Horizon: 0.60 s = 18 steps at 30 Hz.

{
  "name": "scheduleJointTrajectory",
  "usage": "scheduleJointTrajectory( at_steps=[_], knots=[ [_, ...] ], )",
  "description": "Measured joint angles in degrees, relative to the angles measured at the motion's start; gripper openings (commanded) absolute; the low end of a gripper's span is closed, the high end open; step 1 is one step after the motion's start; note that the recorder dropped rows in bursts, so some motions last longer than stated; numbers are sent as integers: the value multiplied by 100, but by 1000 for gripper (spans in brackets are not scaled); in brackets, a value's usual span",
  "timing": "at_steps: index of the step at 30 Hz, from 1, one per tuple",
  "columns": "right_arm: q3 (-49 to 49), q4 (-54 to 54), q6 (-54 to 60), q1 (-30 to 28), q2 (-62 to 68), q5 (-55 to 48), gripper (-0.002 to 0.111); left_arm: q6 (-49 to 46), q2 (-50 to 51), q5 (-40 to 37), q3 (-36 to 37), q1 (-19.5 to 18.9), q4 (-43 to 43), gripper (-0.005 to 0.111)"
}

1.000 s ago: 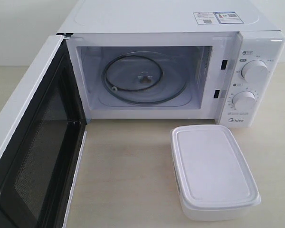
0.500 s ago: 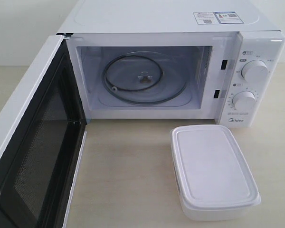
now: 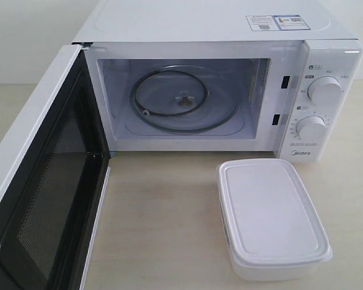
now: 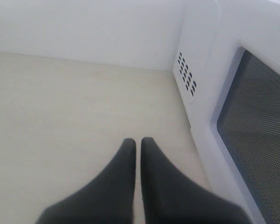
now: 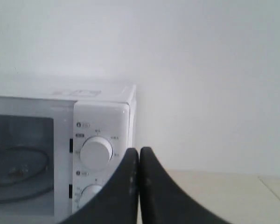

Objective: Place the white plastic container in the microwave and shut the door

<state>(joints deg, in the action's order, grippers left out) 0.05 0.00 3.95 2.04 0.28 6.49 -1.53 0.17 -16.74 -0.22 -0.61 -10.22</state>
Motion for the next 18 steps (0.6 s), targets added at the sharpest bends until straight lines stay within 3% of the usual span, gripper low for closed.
scheduleJointTrajectory(
  at_steps=[18],
  knots=[
    [0, 0, 56, 0, 0, 416, 0, 0, 0, 0, 0, 0, 0, 4]
  ],
)
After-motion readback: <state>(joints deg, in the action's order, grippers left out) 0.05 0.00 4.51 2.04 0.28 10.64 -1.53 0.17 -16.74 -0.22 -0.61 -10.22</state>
